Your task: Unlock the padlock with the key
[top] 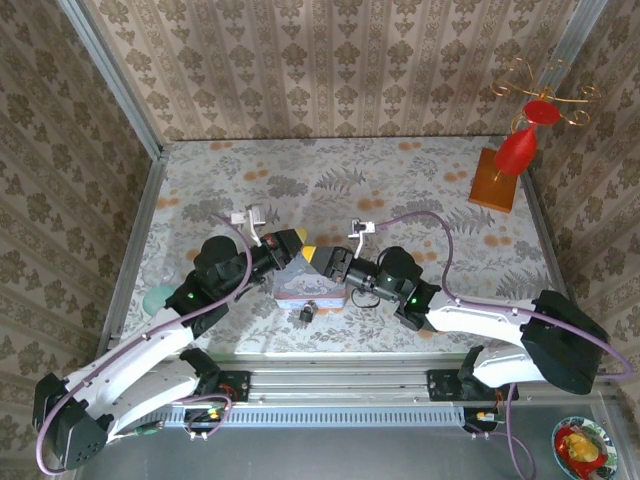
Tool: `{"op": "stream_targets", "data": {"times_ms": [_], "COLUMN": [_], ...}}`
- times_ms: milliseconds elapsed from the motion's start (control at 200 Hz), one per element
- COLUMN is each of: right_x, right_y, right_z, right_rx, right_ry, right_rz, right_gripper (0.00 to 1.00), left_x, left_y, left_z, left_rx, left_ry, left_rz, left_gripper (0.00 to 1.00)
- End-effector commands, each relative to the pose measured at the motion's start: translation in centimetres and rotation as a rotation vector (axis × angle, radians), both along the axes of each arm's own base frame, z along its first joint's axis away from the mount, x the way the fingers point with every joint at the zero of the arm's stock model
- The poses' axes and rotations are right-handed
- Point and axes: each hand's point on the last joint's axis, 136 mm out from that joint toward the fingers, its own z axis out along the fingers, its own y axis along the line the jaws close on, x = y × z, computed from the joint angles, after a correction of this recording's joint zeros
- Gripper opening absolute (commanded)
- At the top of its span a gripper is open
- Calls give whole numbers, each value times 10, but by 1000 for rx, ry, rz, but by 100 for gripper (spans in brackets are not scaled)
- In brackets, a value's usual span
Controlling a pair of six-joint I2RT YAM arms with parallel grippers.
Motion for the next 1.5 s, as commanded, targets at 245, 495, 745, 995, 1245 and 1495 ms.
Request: {"op": "stream_targets", "data": {"times_ms": [245, 495, 745, 995, 1245, 1495], "right_x": [2, 5, 6, 7, 9, 8], "right_y": [7, 4, 4, 1, -5, -2], "right_z": [24, 24, 31, 32, 31, 33], "right_rx": [29, 31, 45, 65, 71, 86], "right_ry": [-42, -34, -44, -49, -48, -43], "right_rz": [24, -2, 3, 4, -11, 10], "right_gripper": [32, 31, 35, 36, 34, 30], "left_x": [-3, 0, 3, 5, 5, 4], "left_y": [5, 8, 9, 2, 4, 3], "left_z": [2, 2, 7, 10, 9, 8], "left_rx": [-23, -39, -75, -114, -121, -132], "left_ry": [-9, -3, -1, 15, 21, 25], "left_rz": [-3, -3, -8, -36, -30, -34], "left_gripper": [0, 0, 0, 0, 0, 0]}}
